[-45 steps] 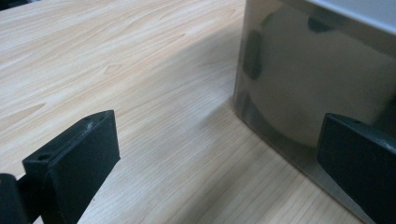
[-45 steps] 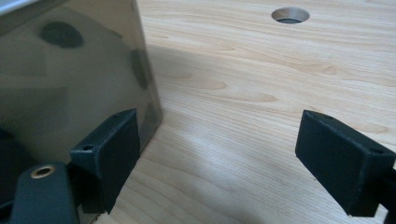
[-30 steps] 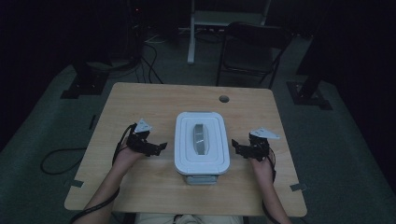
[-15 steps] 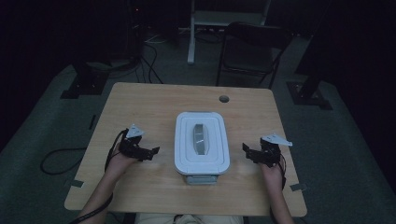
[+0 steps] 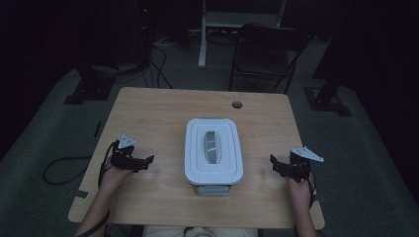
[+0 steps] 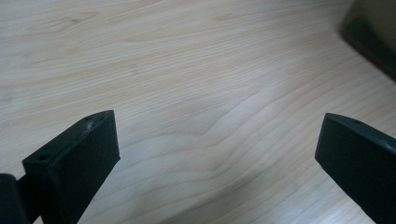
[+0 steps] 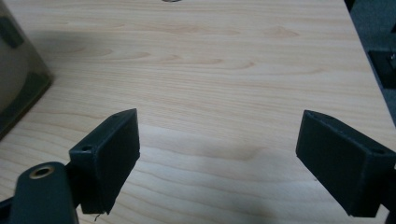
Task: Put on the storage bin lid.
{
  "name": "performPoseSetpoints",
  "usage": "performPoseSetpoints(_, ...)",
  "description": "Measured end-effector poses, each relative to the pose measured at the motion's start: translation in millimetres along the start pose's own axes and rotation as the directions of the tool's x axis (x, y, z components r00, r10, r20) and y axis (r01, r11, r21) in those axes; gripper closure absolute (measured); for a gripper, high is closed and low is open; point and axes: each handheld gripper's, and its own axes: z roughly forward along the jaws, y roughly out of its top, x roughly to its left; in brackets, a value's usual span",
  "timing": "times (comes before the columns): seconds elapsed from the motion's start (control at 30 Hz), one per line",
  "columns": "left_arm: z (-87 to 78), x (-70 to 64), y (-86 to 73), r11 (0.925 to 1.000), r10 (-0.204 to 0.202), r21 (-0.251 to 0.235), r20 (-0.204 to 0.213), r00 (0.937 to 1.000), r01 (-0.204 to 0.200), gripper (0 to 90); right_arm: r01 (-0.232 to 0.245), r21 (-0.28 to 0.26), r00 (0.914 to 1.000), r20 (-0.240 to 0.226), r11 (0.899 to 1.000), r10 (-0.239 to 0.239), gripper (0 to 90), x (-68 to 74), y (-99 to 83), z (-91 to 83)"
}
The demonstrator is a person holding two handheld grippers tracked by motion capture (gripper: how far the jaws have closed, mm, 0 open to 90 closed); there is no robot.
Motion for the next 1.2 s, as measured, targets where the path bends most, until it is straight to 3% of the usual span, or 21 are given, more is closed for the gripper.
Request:
performPoseSetpoints(0.23,-8.0,9.4,-14.7,0.9992,-0.037,0.014,-0.040,0.9985,0.038,0.5,-0.015,0.028,0.9979,0.064,0.999,0.014,13.4,-12.8,-7.0,-3.2)
performPoseSetpoints(0.33,-10.7,13.1,-19.4,0.9985,-0.049,0.023,-0.056,0.9972,0.051,0.5,-0.010,0.070,0.9947,0.103,0.997,0.003,13.5,-15.9,-10.6,-2.8)
performPoseSetpoints(0.5,-15.7,13.4,-25.5,0.9968,-0.072,0.030,-0.084,0.9939,0.074,0.5,-0.011,0.088,0.9926,0.122,0.996,0.000,13.4,-19.9,-17.3,-4.0)
performPoseSetpoints(0.63,-17.5,12.1,-32.2,0.9951,-0.082,0.045,-0.109,0.9906,0.088,0.5,-0.020,0.130,0.9914,0.130,0.991,0.003,13.6,-17.8,-21.9,-4.0)
performPoseSetpoints(0.7,-18.4,12.6,-34.7,0.9946,-0.087,0.047,-0.121,0.9889,0.093,0.5,-0.004,0.134,0.9895,0.144,0.991,-0.015,13.5,-15.4,-23.0,-4.7)
performPoseSetpoints(0.93,-23.8,13.1,-43.1,0.9919,-0.102,0.061,-0.149,0.9835,0.112,0.5,-0.021,0.165,0.9882,0.153,0.986,-0.004,11.9,-15.1,-27.8,-8.1)
performPoseSetpoints(1.0,-25.5,13.8,-45.6,0.9914,-0.100,0.069,-0.160,0.9821,0.112,0.5,-0.021,0.152,0.9760,0.217,0.988,-0.013,11.9,-11.0,-30.1,-12.0)
performPoseSetpoints(1.03,-26.4,14.5,-46.6,0.9909,-0.099,0.073,-0.170,0.9804,0.113,0.5,-0.028,0.152,0.9742,0.226,0.988,-0.007,11.9,-10.0,-31.4,-13.6)
performPoseSetpoints(1.1,-28.1,16.3,-48.7,0.9899,-0.106,0.074,-0.180,0.9779,0.121,0.5,-0.041,0.169,0.9795,0.201,0.985,0.006,11.9,-9.3,-33.4,-15.4)
performPoseSetpoints(1.2,-29.7,18.7,-51.9,0.9882,-0.110,0.083,-0.193,0.9749,0.128,0.5,-0.040,0.174,0.9789,0.205,0.984,0.004,11.9,-8.2,-35.9,-18.6)
